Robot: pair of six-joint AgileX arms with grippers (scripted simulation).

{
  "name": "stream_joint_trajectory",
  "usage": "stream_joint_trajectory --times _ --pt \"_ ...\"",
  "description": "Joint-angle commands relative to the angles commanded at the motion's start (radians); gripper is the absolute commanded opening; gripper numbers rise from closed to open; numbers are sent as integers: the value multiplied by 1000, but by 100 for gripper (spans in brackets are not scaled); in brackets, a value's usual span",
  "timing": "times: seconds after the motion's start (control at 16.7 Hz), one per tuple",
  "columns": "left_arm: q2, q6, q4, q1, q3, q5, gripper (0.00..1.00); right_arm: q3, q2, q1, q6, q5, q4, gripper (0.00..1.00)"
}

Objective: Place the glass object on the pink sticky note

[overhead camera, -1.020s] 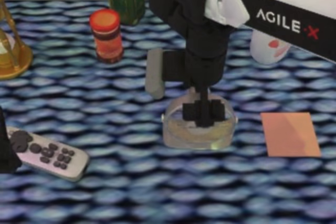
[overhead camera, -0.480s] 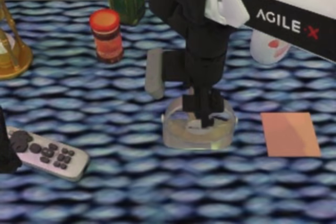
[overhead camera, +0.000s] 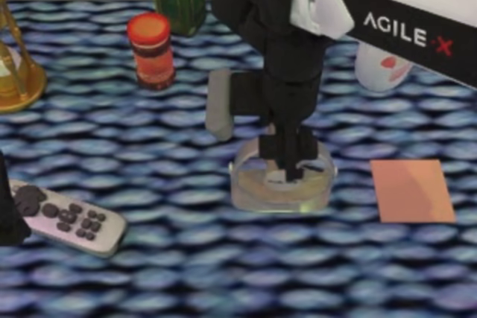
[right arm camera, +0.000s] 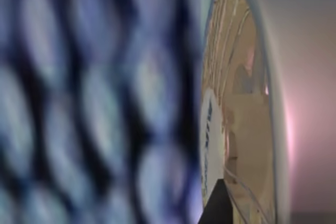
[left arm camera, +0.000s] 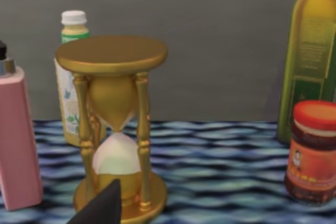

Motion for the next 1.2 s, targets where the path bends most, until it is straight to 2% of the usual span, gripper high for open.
stream_joint_trajectory --times 0.42,0.78,0.96,1.2 --pt "0 0 0 0 0 0 100 215 21 6 0 0 -193 0" --pt "0 0 0 0 0 0 100 227 16 1 -1 0 -207 0" --pt "0 0 0 0 0 0 100 158 -40 -51 -63 0 -190 0" --pt "0 0 0 0 0 0 100 -43 -189 -193 -217 -1 -144 0"
